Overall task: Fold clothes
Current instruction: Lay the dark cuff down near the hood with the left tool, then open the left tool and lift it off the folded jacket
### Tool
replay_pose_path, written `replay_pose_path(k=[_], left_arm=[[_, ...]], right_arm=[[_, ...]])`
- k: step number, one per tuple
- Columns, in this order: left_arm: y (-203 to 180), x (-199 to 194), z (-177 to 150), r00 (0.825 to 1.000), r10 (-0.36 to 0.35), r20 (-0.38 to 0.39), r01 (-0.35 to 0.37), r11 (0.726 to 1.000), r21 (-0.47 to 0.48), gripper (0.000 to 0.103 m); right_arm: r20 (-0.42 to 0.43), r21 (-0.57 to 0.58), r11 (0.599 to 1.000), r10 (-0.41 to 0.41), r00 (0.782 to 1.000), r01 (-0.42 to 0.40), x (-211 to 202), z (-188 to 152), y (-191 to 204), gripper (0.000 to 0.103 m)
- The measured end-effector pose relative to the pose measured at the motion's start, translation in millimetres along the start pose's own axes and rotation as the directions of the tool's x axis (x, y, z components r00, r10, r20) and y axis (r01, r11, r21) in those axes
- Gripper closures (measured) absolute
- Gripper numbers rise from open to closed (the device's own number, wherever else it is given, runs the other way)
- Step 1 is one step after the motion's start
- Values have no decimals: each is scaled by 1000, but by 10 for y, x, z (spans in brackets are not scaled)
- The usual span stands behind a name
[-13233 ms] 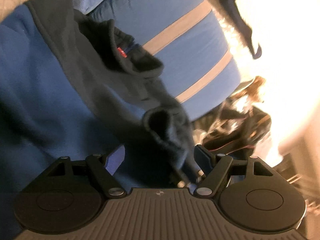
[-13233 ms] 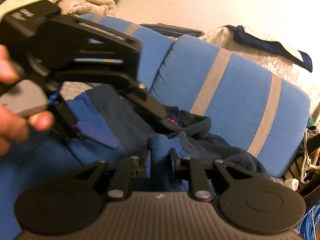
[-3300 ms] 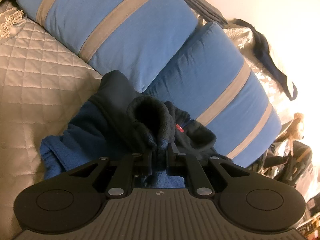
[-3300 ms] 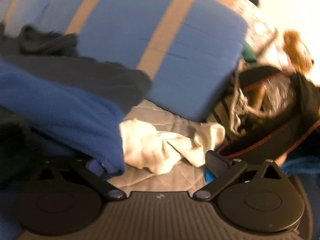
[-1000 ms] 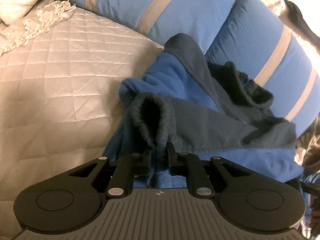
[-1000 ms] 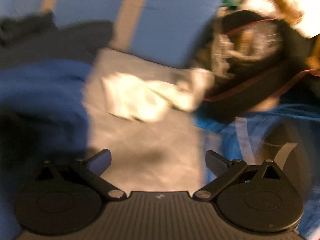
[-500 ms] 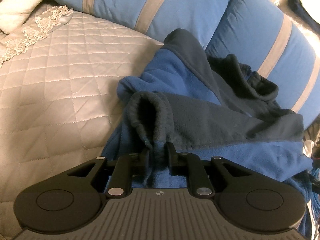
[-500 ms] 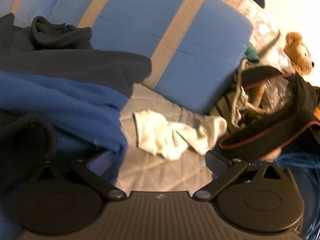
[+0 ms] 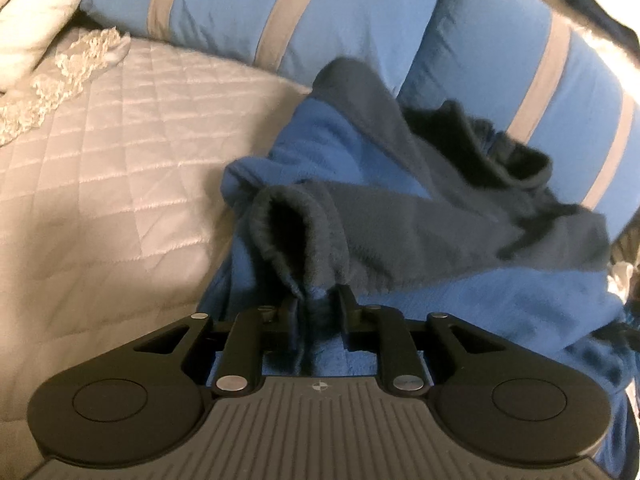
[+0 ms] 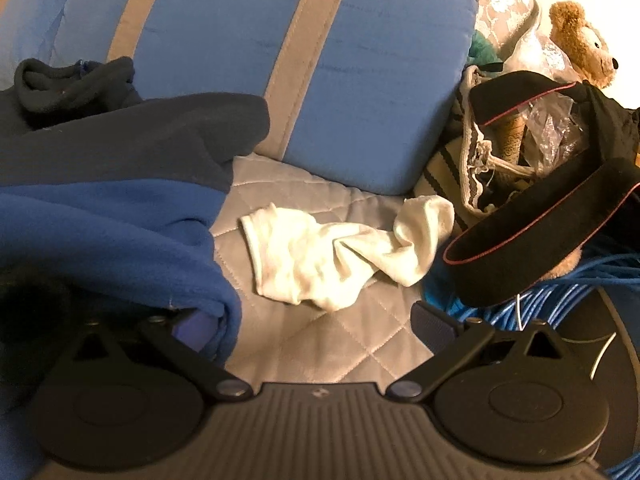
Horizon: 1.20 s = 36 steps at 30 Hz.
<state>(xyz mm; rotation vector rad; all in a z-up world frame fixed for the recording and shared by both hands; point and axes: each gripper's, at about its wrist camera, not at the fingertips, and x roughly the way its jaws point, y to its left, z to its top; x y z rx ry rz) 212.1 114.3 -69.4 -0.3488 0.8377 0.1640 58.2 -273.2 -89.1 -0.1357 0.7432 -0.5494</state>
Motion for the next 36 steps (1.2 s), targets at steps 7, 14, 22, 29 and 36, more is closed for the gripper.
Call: replay_pose_path(k=[7, 14, 22, 29, 36], left_arm=[[24, -20, -18, 998, 59, -26, -57, 997, 57, 57], [-137, -348, -35, 980, 161, 120, -179, 971, 156, 39], [-483, -786, -121, 914, 42, 404, -161, 950, 266, 39], [-800, -326, 164, 962, -178, 209, 114, 952, 286, 39], [-1169, 399, 252, 954, -293, 56, 233, 850, 473, 39]], right_arm=[[8, -93, 989, -119, 993, 120, -195, 13, 173, 0], [221, -20, 992, -118, 968, 125, -751, 127, 284, 0], [297, -69, 980, 200, 934, -187, -1094, 262, 980, 0], [239, -167, 921, 383, 892, -351, -1063, 377, 1734, 1], [-3, -92, 891, 446, 895, -444, -633, 367, 1901, 0]])
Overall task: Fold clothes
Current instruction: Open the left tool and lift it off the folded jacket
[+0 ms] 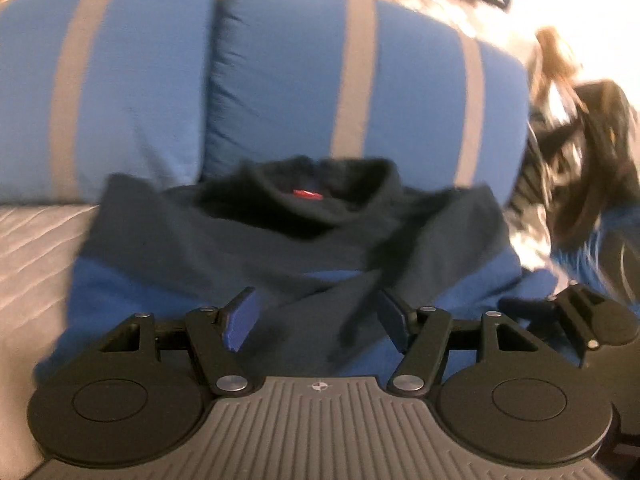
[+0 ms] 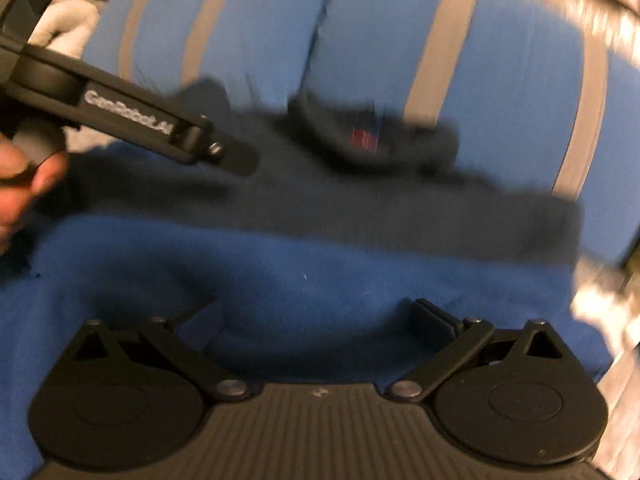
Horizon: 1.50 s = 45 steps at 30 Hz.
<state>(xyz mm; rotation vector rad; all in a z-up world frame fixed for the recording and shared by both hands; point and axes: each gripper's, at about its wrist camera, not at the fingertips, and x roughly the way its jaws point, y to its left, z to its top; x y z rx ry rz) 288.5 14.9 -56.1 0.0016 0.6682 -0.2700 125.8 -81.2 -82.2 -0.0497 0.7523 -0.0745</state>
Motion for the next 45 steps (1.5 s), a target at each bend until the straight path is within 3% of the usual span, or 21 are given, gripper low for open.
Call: replay_pose_path(k=[3, 7, 9, 11, 15, 19, 22, 24, 25, 26, 28, 34, 35, 36, 38, 40, 45], left_arm=[[-129, 263, -20, 999, 19, -37, -13, 989, 147, 40], [-268, 543, -55, 994, 3, -113, 30, 956, 291, 52], [-297, 653, -67, 990, 11, -143, 38, 943, 330, 72], [-258, 738, -59, 987, 10, -161, 44, 945, 323, 103], [6, 816, 62, 984, -31, -174, 63, 980, 187, 103], [363, 867, 126, 985, 21, -169, -11, 998, 59, 103], [524, 829, 135, 983, -99, -154, 94, 995, -40, 102], [556, 837, 142, 969, -182, -168, 167, 981, -98, 87], [556, 853, 141, 959, -217, -182, 197, 973, -120, 69], [537, 871, 130, 951, -243, -193, 221, 967, -130, 58], [445, 894, 107, 946, -253, -201, 238, 966, -99, 57], [188, 970, 16, 954, -194, -229, 209, 977, 44, 61], [150, 980, 7, 953, -190, -234, 209, 976, 58, 85], [126, 980, 10, 950, -196, -244, 218, 974, 67, 97], [80, 967, 29, 952, -185, -243, 210, 974, 82, 99], [122, 946, 64, 955, -187, -229, 204, 978, 51, 99], [459, 979, 135, 945, -250, -213, 211, 959, -187, 99]], right_arm=[[-23, 32, 999, 25, 999, -25, 43, -26, -41, 0], [-22, 20, 1000, 22, 1000, -22, 68, -33, -19, 0], [-19, 22, 999, 29, 999, -29, 83, -50, -36, 0], [-17, 25, 999, 37, 999, -36, 99, -70, -57, 0], [-14, 27, 999, 33, 999, -32, 70, -94, -63, 1], [-9, 23, 999, 23, 1000, -23, 72, -95, -39, 0], [-8, 23, 1000, 21, 1000, -21, 80, -91, -38, 0], [-7, 22, 1000, 19, 1000, -19, 75, -94, -35, 0], [-6, 22, 1000, 19, 1000, -18, 74, -95, -34, 0], [-6, 21, 1000, 18, 1000, -18, 74, -95, -32, 0], [-5, 21, 1000, 16, 1000, -16, 78, -96, -28, 0], [0, 10, 1000, 8, 1000, -8, 89, -106, -12, 0], [1, 10, 1000, 8, 1000, -8, 93, -110, -15, 0], [2, 11, 1000, 8, 1000, -8, 98, -112, -18, 0], [2, 9, 1000, 6, 1000, -6, 94, -112, -15, 0], [3, 8, 1000, 5, 1000, -5, 96, -111, -12, 1], [4, 7, 1000, 4, 1000, -4, 95, -116, -8, 1]])
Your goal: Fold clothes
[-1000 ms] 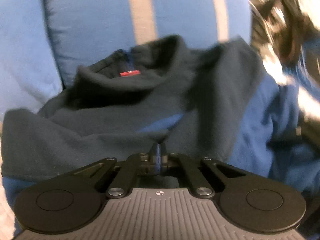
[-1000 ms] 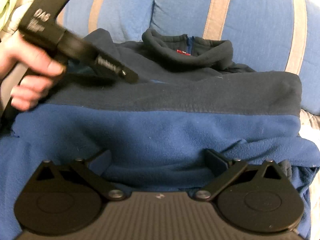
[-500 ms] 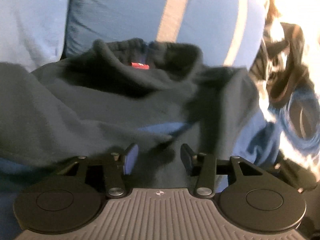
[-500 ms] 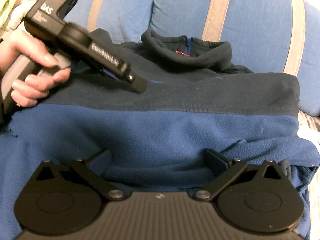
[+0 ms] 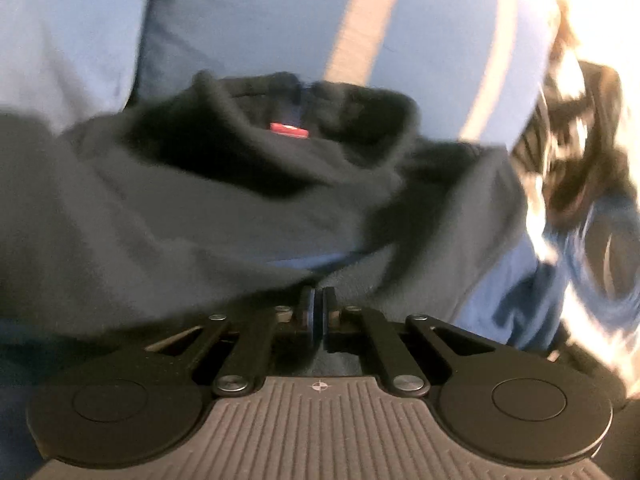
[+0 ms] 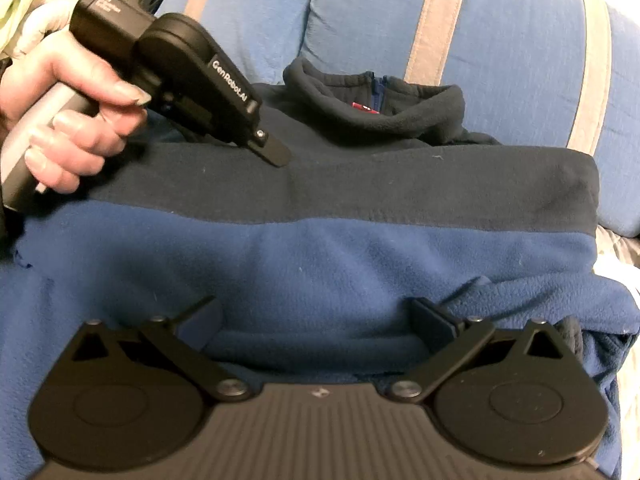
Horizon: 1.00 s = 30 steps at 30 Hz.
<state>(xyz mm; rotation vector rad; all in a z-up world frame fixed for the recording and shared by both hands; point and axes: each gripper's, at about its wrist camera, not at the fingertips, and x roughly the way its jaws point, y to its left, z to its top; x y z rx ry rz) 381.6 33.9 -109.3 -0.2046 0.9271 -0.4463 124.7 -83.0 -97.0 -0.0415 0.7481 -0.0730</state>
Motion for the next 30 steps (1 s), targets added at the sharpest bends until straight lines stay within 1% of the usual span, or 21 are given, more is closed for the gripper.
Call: replay_pose_path(k=[1, 3, 8, 11, 12, 13, 14, 15, 16, 17, 18, 19, 21, 22, 23, 25, 27, 29, 30], left_arm=[[24, -4, 10, 1000, -6, -2, 6, 1000, -26, 99], [24, 15, 14, 1000, -1, -7, 1, 999, -48, 99], [132, 89, 18, 999, -10, -43, 4, 989, -148, 99], [122, 96, 20, 999, 11, -49, -17, 991, -136, 97], [93, 97, 19, 998, 39, -44, -44, 993, -109, 96], [47, 87, 15, 995, 94, -30, -96, 993, -65, 96], [-9, 75, 9, 983, 184, -9, -184, 983, -13, 97], [-62, 64, 0, 958, 286, 21, -287, 957, 38, 97], [-109, 47, -17, 929, 364, 59, -368, 926, 84, 97], [-127, 20, -31, 922, 379, 83, -386, 917, 103, 96], [-128, -14, -33, 930, 356, 91, -364, 926, 101, 96], [-133, -47, -33, 938, 333, 99, -343, 934, 99, 94], [-200, -112, -31, 943, 305, 130, -318, 943, 98, 82], [-255, -135, -34, 945, 290, 151, -307, 946, 105, 70], [-307, -162, -44, 947, 271, 171, -292, 950, 114, 61], [-421, -201, -84, 954, 226, 197, -256, 957, 138, 55], [-523, -221, -123, 959, 198, 203, -232, 960, 157, 51], [-595, -233, -175, 960, 191, 204, -226, 960, 167, 49], [-625, -240, -204, 960, 190, 206, -226, 959, 169, 48]], right_arm=[[0, 0, 1000, 0, 1000, 0, -1, -1, 1, 1], [-1, 0, 1000, 1, 1000, -1, -1, -2, 1, 1], [-1, -1, 1000, -1, 1000, 1, 3, 2, 15, 1], [-1, 2, 1000, -2, 1000, 2, 1, -2, 25, 0], [-2, 5, 1000, -3, 1000, 3, -1, -3, 27, 0], [-1, 5, 1000, -4, 1000, 4, -3, -2, 31, 0], [-1, 4, 1000, -5, 1000, 5, -4, -1, 36, 0], [2, 4, 1000, -6, 1000, 6, -5, -2, 38, 0], [5, 4, 1000, -6, 1000, 6, -6, -3, 38, 0], [8, 3, 1000, -7, 1000, 7, -6, -5, 39, 0], [18, 3, 1000, -9, 1000, 9, -19, -5, 41, 0], [29, 2, 1000, -11, 1000, 11, -35, -6, 43, 0], [75, -7, 1000, -16, 997, 16, -109, -1, 47, 0], [102, -11, 1000, -15, 995, 16, -159, 9, 42, 0], [132, -10, 1000, -15, 991, 16, -219, 28, 20, 0], [188, 0, 1000, -17, 982, 17, -349, 84, -57, 0], [216, 29, 1000, -17, 976, 11, -478, 166, -238, 0], [236, 97, 994, -71, 969, 50, -578, 214, -555, 0], [236, 143, 986, -122, 964, 89, -622, 222, -741, 0]])
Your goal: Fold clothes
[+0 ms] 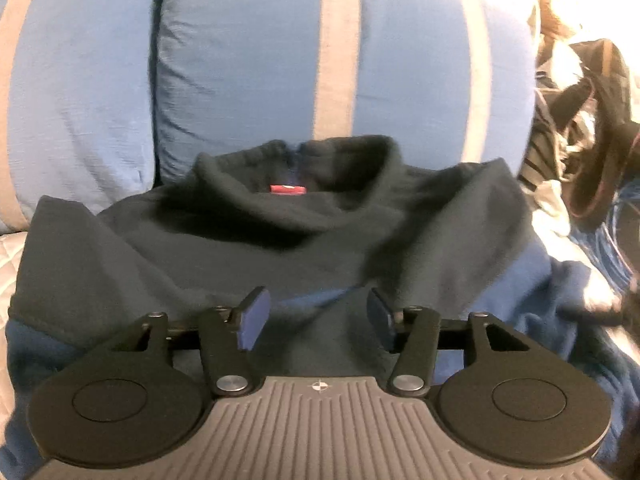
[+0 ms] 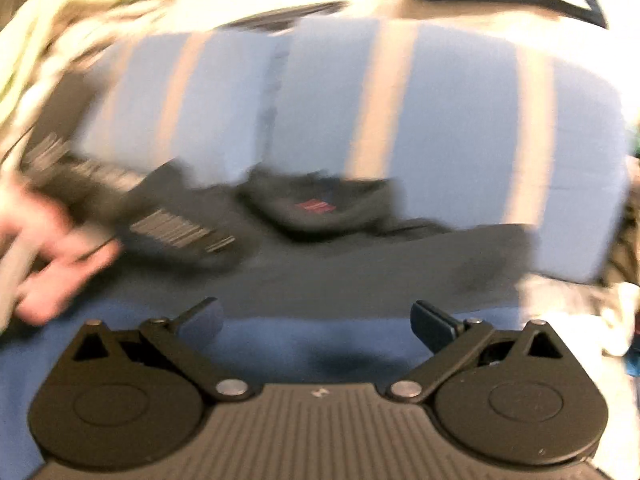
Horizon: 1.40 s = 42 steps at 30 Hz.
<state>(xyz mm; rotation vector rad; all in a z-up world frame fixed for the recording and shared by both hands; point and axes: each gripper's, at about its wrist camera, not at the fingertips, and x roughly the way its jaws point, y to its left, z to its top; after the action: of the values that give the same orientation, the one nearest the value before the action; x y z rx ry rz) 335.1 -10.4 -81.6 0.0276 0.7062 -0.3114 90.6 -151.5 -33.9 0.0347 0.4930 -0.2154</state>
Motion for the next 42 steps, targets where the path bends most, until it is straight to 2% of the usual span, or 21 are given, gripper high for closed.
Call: replay_pose_path(k=[3, 6, 8, 9, 11, 12, 14, 17, 20, 22, 25, 30, 34, 39, 42], left_arm=[[-110, -97, -71, 1000, -5, 11, 5, 1000, 31, 47], [-208, -227, -166, 999, -27, 27, 25, 999, 43, 45], [-269, -279, -224, 998, -58, 22, 56, 997, 50, 44], [-302, -299, -256, 997, -72, 18, 70, 996, 56, 44], [-384, -295, -335, 996, -84, 1, 84, 992, 91, 43], [-412, -274, -364, 996, -83, -11, 84, 990, 109, 43], [-452, -212, -418, 997, -64, -46, 69, 989, 133, 43], [-424, -64, -480, 993, -2, -122, 16, 993, 115, 43], [-362, -19, -520, 991, 26, -128, -12, 994, 106, 42], [-337, -63, -508, 992, 23, -121, -11, 995, 100, 42], [-326, -174, -501, 996, 5, -88, 3, 996, 91, 42], [-372, -481, -444, 998, -63, 1, 62, 990, 126, 41], [-482, -820, -320, 995, -80, 67, 72, 991, 112, 34], [-795, -1025, 91, 991, -113, 79, 98, 980, 174, 33], [-987, -975, 433, 989, -121, 84, 102, 974, 201, 33]], right_arm=[[-46, 171, 972, -156, 987, 162, -6, 52, -664, 1], [-124, 335, 908, -222, 967, 251, 6, -2, -1251, 3], [-192, 346, 905, -188, 963, 246, 81, -73, -1421, 3], [-234, 321, 907, -202, 951, 272, 132, -116, -1439, 5], [-321, 250, 899, -274, 906, 360, 250, -223, -1430, 5], [-354, 248, 890, -285, 891, 383, 293, -291, -1440, 4], [-400, 289, 869, -271, 875, 401, 350, -407, -1490, 2], [-403, 309, 849, -290, 868, 427, 338, -411, -1503, 0], [-373, 273, 847, -343, 862, 456, 277, -337, -1419, 0], [-334, 258, 845, -376, 864, 467, 234, -302, -1355, 0], [-285, 270, 852, -375, 882, 450, 193, -251, -1352, 0], [-255, 286, 870, -335, 907, 402, 151, -186, -1291, 0], [-230, 308, 895, -260, 938, 324, 177, -152, -1246, 0], [-248, 330, 907, -182, 952, 260, 238, -191, -1175, 0], [-263, 329, 910, -169, 950, 254, 246, -240, -1153, 0]])
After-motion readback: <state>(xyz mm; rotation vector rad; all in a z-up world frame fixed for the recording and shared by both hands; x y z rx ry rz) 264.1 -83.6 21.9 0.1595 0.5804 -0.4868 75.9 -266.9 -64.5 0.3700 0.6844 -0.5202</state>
